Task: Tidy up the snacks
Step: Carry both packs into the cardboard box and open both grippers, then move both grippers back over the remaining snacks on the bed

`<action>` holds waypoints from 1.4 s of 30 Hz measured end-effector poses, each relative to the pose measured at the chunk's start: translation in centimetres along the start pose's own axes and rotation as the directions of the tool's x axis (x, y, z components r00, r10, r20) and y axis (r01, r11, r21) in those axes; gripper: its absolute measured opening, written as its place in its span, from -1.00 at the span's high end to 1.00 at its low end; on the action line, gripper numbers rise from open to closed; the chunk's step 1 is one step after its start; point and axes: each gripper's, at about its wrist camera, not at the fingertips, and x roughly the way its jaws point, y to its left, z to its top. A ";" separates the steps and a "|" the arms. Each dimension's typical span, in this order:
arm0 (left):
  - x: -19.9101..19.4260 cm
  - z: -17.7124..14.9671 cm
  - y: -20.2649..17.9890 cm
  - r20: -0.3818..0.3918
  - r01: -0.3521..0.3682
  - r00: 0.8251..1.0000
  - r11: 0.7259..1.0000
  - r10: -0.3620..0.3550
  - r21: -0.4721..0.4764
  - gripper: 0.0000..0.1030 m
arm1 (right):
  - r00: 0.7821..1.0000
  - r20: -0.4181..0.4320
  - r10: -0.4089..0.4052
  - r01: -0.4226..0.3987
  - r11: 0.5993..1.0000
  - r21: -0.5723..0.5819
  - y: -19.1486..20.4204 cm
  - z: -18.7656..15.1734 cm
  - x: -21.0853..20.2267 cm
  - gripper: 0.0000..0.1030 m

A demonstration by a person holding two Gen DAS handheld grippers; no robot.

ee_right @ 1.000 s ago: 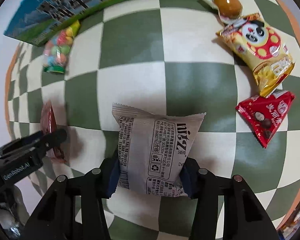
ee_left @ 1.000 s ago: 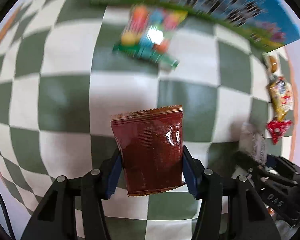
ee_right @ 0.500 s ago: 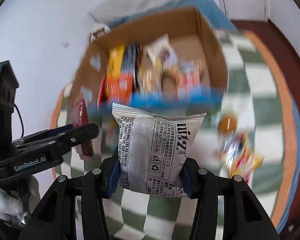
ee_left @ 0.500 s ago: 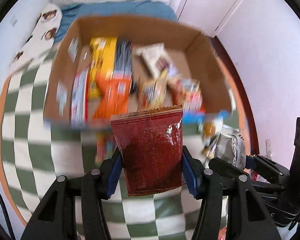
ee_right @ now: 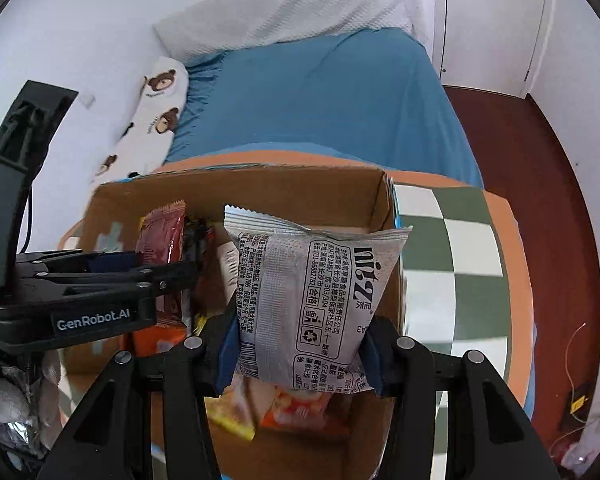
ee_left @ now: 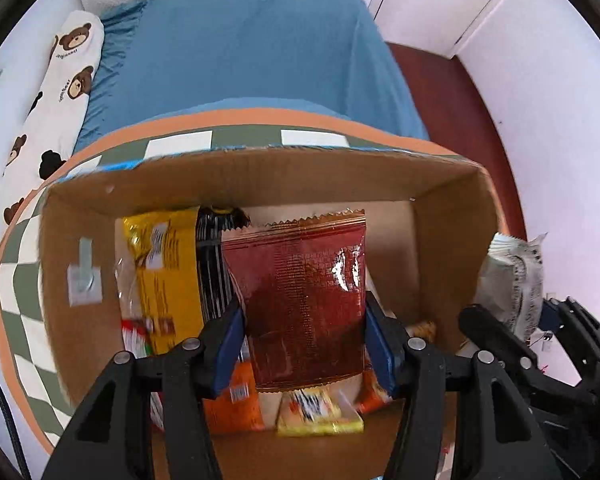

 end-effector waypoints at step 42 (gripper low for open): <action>-10.0 -11.8 -0.4 0.311 -0.111 0.944 0.994 0.110 -0.014 -0.71 | 0.989 0.113 -0.091 0.092 0.996 -0.004 3.3 -7.3 -6.3 -0.65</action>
